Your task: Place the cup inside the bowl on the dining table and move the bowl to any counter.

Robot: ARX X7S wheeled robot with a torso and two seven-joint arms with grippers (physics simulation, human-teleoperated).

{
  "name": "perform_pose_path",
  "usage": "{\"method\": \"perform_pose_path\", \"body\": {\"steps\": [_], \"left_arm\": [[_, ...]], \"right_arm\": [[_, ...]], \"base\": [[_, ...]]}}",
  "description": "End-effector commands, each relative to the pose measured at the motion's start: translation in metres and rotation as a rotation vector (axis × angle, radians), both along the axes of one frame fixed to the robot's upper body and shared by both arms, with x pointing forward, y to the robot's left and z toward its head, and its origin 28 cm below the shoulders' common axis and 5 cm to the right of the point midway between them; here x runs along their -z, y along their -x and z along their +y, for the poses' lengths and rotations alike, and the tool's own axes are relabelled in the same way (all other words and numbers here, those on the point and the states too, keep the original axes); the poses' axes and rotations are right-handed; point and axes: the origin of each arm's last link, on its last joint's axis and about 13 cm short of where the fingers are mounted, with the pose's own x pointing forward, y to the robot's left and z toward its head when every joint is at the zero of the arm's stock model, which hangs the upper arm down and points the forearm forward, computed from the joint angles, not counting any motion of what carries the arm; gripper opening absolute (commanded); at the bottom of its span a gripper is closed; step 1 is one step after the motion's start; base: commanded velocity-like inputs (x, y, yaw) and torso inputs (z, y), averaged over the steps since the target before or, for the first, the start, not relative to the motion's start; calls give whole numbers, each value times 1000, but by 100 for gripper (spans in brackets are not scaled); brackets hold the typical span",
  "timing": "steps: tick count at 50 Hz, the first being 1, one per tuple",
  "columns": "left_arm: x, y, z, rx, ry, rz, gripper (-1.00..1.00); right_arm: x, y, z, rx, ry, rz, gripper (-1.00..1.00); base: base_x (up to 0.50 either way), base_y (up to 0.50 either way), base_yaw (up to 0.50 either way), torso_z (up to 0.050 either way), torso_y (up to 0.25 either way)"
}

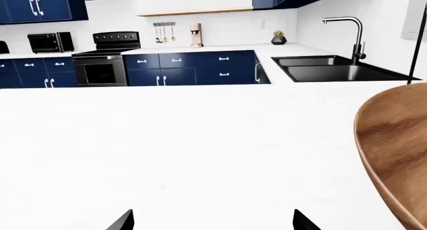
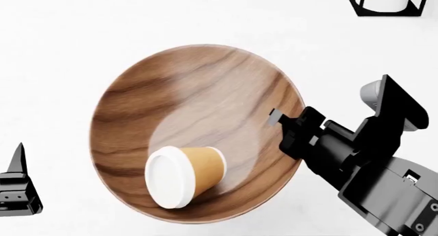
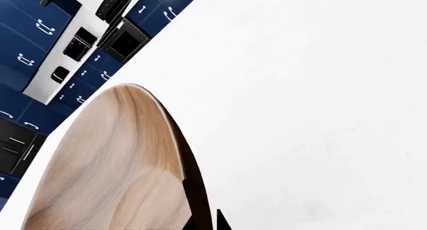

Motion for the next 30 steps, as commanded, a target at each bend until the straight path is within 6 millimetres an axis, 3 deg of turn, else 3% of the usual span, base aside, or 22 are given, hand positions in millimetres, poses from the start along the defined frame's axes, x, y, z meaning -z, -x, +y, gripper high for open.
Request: {"method": "perform_pose_path", "body": {"steps": [1,30], "left_arm": [[-1,-3,-1,6,16,-6,100],[-4,0,1,5,14,-15,100]], "right_arm": [[-4,1,1,-21,-30,-33,-100],[-3,2,0,-20,-28,-30,-100]], "base": [[-30,500,0,0,0],[-42,500,0,0,0]]}}
